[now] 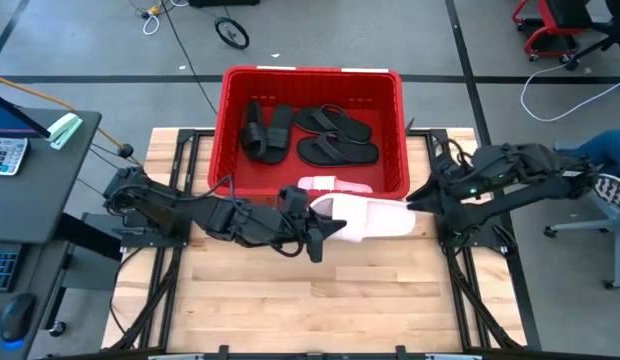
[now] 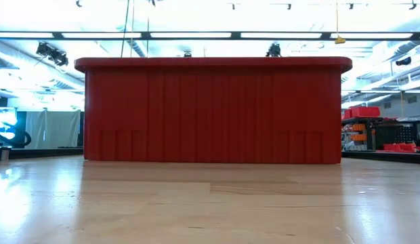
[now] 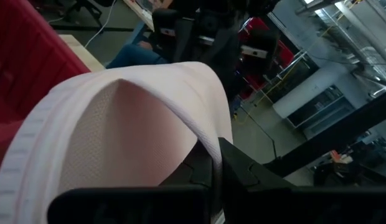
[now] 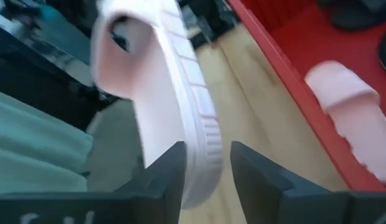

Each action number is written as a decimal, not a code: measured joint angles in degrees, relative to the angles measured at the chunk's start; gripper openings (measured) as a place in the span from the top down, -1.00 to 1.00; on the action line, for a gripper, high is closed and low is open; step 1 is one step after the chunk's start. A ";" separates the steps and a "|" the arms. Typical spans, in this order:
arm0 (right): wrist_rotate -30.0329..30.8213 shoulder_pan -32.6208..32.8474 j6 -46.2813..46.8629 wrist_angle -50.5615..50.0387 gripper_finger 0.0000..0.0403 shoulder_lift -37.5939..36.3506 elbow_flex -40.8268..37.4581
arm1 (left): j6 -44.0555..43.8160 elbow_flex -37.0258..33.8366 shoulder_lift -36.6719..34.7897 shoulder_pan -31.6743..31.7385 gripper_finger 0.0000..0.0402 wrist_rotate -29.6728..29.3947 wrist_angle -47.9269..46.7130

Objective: Pick and place slides into bin
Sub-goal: Put the pink slide into the red bin

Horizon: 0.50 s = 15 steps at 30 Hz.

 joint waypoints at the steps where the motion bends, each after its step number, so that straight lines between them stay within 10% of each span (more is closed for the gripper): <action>1: 0.07 -0.04 -0.06 -1.08 0.31 0.04 0.00 | -0.01 -0.01 0.00 0.00 0.95 0.00 -0.13; 15: -4.47 -0.04 -2.94 -2.93 -0.10 5.15 -0.02 | 2.11 -0.04 0.00 2.73 0.95 0.53 -0.07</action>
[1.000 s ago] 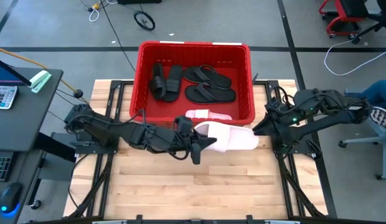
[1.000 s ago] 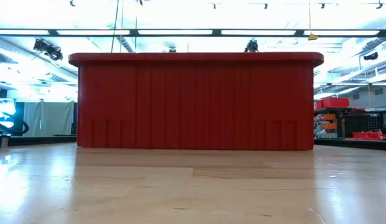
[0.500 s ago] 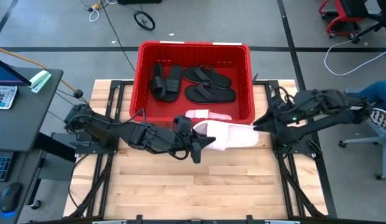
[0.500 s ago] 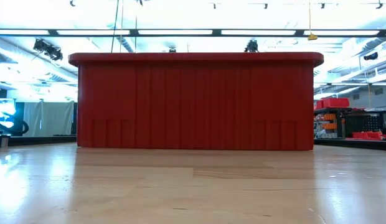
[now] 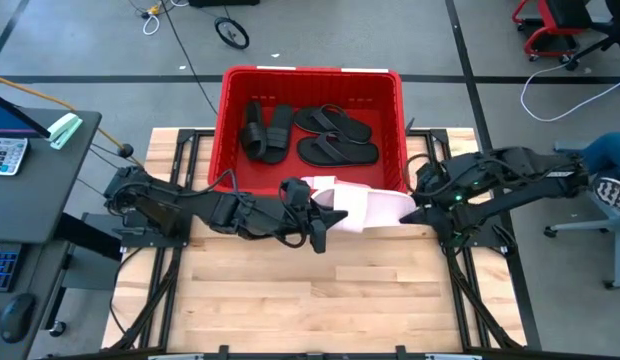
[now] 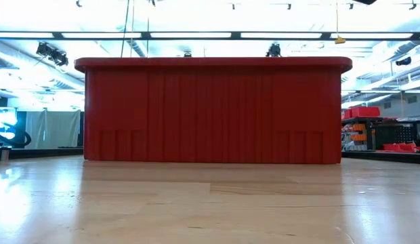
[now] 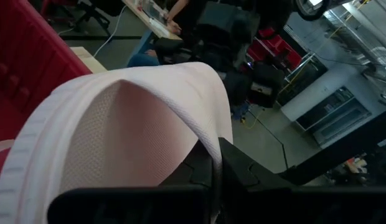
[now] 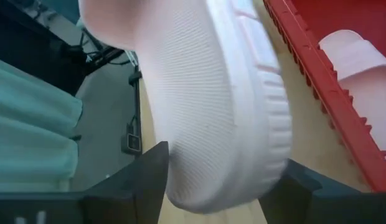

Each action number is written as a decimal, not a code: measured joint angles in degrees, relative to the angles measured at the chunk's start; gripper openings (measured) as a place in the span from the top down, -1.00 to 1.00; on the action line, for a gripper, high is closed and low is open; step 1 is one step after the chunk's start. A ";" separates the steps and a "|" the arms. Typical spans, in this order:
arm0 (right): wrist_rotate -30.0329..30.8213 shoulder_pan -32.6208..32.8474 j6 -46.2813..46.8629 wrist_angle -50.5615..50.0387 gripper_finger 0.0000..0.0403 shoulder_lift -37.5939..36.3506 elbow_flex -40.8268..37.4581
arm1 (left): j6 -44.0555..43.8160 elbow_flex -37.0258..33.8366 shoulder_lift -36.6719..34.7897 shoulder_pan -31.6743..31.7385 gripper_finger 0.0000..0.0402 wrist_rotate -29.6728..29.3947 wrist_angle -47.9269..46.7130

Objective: Pick and place slides into bin
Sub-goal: Put the pink slide into the red bin

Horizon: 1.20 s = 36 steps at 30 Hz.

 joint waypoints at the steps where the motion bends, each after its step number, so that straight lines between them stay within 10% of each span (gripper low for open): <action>1: -0.03 0.00 -0.48 0.09 -0.11 0.38 0.00 | 0.04 0.00 0.00 0.20 0.95 0.09 -0.11; 12: 4.91 -0.02 -2.68 0.28 0.15 1.11 -0.02 | -0.58 0.00 -0.02 1.12 0.92 0.55 -3.62; 19: 5.67 -4.14 -3.64 0.31 0.67 0.77 -0.02 | 1.18 0.00 -0.02 3.45 0.63 0.37 -3.70; 36: 5.45 -29.92 -14.32 1.64 0.65 -0.27 6.59 | 20.35 5.71 -0.04 16.86 -0.13 -0.09 -3.18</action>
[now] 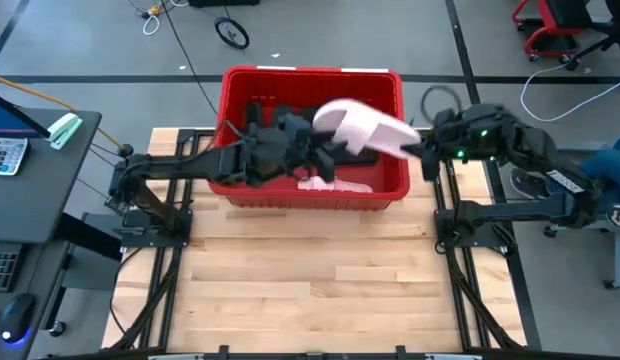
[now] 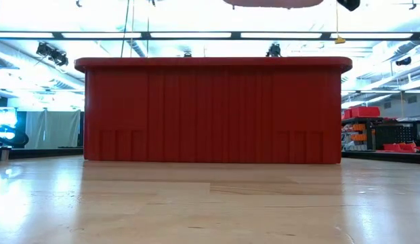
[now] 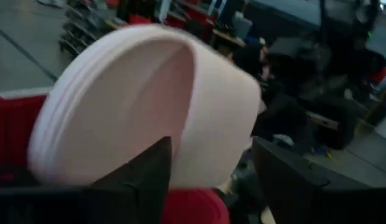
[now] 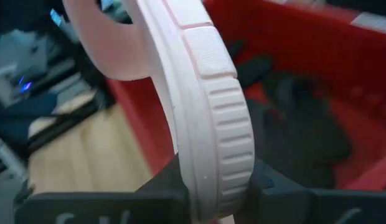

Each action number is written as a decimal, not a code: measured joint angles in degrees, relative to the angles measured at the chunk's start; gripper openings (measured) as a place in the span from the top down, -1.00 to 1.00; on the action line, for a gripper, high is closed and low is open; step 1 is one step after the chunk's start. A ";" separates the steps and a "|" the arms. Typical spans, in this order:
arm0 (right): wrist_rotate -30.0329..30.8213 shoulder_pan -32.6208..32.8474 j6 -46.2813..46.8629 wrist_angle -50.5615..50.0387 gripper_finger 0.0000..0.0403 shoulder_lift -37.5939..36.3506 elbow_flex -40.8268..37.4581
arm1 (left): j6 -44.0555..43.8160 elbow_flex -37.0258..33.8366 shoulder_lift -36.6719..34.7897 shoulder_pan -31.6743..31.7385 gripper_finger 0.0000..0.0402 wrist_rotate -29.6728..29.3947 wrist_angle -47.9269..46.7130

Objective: Pick and place slides into bin
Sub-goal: Put the pink slide into the red bin

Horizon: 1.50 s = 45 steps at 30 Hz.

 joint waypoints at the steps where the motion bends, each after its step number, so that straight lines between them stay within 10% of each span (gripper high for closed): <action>1: 0.10 -1.37 -0.59 0.01 0.65 0.00 0.99 | 0.07 0.65 -0.01 0.81 -0.15 -0.05 -0.04; 9: -1.15 -9.87 -2.64 0.50 0.68 3.11 5.85 | 0.08 5.61 -0.01 5.28 -0.13 -0.19 -0.16; 27: -37.25 -23.62 0.81 3.37 0.67 40.23 4.25 | 0.03 8.43 -0.01 3.78 -0.03 1.31 -0.36; 45: -23.23 -23.81 -2.50 -0.71 0.36 48.02 4.25 | 0.08 8.43 -0.01 1.33 0.06 1.35 -0.40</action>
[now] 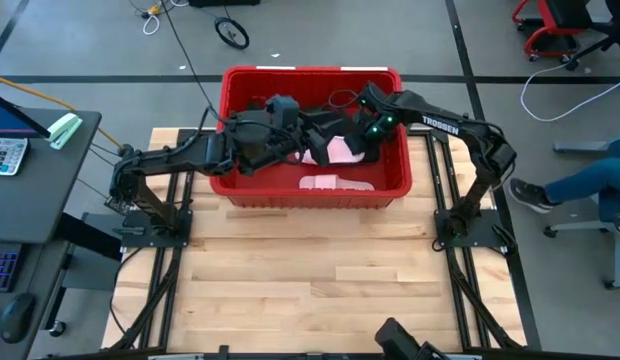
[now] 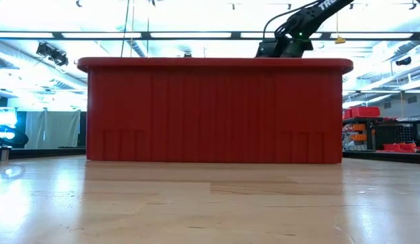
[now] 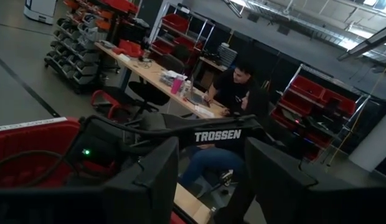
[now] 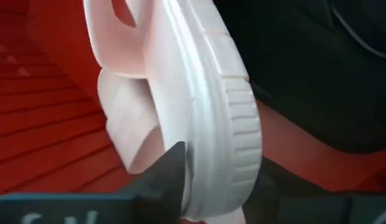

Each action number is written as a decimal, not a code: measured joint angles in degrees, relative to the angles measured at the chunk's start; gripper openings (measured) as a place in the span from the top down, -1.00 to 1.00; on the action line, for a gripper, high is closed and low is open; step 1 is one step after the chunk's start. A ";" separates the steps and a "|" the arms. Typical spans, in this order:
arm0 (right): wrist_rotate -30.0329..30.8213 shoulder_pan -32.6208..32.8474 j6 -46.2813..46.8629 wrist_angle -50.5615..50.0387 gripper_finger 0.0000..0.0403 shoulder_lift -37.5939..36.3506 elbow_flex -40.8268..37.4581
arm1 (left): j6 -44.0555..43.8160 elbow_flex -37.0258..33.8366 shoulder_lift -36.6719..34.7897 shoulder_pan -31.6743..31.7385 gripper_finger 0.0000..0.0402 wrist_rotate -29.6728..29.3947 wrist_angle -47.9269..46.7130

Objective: Pick and place slides into bin
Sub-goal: Put the pink slide into the red bin

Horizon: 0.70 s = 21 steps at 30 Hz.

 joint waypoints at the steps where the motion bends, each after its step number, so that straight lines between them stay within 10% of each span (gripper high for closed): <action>1: 0.43 0.04 -0.40 0.34 0.31 0.00 0.00 | 0.00 0.00 0.00 -0.11 0.06 0.01 -0.01; 21: 17.09 1.73 -1.28 9.31 0.10 0.60 0.02 | -0.07 -0.02 0.02 -1.70 0.12 -0.01 -2.47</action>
